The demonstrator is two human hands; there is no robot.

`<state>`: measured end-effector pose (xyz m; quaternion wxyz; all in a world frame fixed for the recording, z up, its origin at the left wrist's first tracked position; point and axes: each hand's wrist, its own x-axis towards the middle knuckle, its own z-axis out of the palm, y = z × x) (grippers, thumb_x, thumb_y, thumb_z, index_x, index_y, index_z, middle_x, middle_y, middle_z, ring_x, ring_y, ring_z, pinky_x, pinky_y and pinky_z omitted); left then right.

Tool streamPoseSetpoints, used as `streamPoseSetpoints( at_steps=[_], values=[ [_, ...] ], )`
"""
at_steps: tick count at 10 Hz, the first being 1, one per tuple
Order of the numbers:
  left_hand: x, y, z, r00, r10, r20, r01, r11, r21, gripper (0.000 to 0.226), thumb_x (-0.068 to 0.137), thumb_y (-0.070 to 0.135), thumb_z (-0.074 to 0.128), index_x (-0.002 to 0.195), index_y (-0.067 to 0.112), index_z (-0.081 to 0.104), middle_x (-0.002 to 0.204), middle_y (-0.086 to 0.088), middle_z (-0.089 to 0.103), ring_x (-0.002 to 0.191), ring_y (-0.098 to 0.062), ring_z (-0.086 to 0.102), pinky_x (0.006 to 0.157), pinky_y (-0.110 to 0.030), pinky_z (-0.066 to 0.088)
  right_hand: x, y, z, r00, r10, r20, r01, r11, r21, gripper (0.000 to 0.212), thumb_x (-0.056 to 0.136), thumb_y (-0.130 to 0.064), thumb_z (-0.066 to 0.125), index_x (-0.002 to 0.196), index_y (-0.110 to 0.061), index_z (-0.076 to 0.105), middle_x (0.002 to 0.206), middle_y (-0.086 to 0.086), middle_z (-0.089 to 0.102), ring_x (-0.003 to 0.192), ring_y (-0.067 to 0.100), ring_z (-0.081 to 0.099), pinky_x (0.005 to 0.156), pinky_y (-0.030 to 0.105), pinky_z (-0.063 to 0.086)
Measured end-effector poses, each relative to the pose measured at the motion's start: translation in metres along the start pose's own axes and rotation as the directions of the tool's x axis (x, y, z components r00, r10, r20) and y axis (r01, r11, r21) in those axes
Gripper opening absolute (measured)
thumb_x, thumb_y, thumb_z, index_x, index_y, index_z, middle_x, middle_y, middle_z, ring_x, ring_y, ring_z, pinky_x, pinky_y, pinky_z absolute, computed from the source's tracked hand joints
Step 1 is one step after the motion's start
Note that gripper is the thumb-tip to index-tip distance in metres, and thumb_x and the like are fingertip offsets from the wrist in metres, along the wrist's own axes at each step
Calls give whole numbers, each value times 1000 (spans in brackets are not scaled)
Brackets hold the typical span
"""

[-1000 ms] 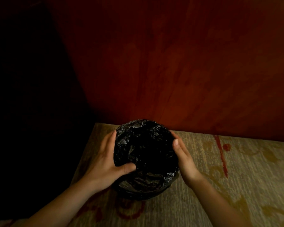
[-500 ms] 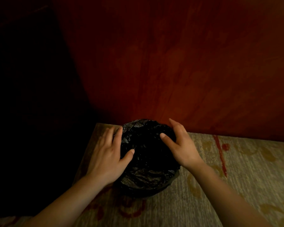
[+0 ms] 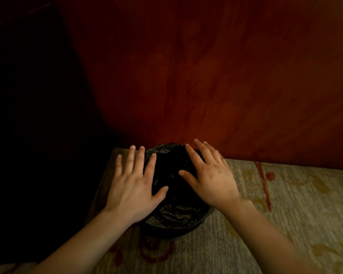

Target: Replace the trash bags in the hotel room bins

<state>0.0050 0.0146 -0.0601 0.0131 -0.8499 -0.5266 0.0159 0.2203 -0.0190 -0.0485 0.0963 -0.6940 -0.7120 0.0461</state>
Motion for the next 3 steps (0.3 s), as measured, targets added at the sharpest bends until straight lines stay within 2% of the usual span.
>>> streamPoseSetpoints(
  at_steps=[3],
  values=[
    [3, 0, -3, 999, -35, -23, 35, 999, 15, 93, 85, 76, 26, 155, 15, 21, 162, -20, 17, 151, -38, 7, 117, -61, 18, 6, -1, -6, 1000, 14, 11, -14, 999, -48, 76, 96, -66, 33, 158, -26, 17, 166, 3, 16, 154, 26, 10, 123, 46, 12]
  ],
)
